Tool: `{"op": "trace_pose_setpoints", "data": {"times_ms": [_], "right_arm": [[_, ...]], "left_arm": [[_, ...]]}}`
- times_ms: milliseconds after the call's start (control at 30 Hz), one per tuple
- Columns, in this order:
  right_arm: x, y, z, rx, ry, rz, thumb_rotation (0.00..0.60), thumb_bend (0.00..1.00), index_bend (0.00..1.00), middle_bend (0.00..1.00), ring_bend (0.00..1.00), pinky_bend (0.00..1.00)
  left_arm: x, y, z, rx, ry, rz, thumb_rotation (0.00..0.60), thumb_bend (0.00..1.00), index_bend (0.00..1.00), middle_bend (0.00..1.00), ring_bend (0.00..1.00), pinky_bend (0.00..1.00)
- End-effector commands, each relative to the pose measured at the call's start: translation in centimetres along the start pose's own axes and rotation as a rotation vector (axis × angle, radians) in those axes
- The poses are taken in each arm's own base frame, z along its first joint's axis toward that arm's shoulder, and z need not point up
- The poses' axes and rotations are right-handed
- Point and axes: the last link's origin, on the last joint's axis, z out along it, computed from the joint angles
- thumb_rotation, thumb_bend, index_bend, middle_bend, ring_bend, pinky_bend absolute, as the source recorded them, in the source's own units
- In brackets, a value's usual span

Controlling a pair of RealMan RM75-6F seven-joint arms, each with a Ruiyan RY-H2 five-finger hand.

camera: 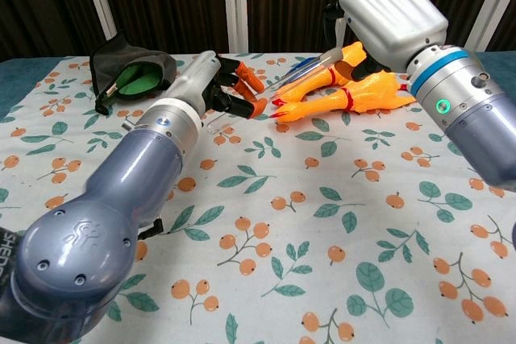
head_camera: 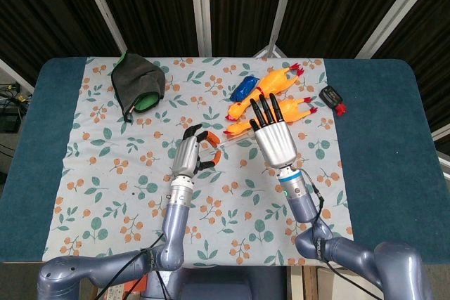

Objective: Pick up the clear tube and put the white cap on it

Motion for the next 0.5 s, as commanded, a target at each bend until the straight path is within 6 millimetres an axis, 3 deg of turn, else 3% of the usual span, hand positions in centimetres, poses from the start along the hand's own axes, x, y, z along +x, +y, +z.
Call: {"op": "trace_pose_setpoints", "data": {"times_ms": [33,200,367,500], "right_arm": [[0.01,0.07,-0.02,0.0,-0.001,-0.001,0.6,0.39,0.56,0.18,0.05,0.0],[0.02,0.25,-0.08,0.0,-0.004,-0.005,0.6,0.39,0.45,0.18,0.05,0.0],[-0.07,0.44,-0.25,0.001,-0.017,-0.013,0.6,0.38,0.13,0.1,0.0,0.0],[-0.13,0.67,-0.41,-0.005,-0.031,-0.014,0.6,0.39,0.01,0.07,0.0,0.0]], "left_arm": [[-0.03,0.04,0.0,-0.002,0.0,0.0,0.6,0.66,0.6,0.64,0.11,0.0],[-0.03,0.08,-0.01,-0.008,0.001,-0.003,0.6,0.66,0.6,0.64,0.12,0.0],[0.0,0.04,-0.05,-0.012,0.002,-0.004,0.6,0.66,0.6,0.64,0.12,0.0],[0.11,-0.03,-0.03,-0.016,0.006,0.0,0.6,0.66,0.6,0.65,0.12,0.0]]}}
